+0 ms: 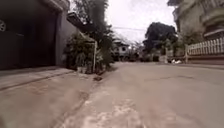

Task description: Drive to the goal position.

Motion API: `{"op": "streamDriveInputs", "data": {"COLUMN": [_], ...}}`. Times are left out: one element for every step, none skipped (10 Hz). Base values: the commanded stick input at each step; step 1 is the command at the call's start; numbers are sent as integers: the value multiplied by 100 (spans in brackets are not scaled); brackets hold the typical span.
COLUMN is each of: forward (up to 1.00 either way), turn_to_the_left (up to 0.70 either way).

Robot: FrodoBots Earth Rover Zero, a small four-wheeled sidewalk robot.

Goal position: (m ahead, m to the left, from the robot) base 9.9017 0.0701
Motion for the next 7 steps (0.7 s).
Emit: {"op": "streamDriveInputs", "data": {"forward": [100, 100, 100, 100, 100, 100, 100], "turn_to_the_left": [0, 0, 0, 0, -6, -16, -1]}}
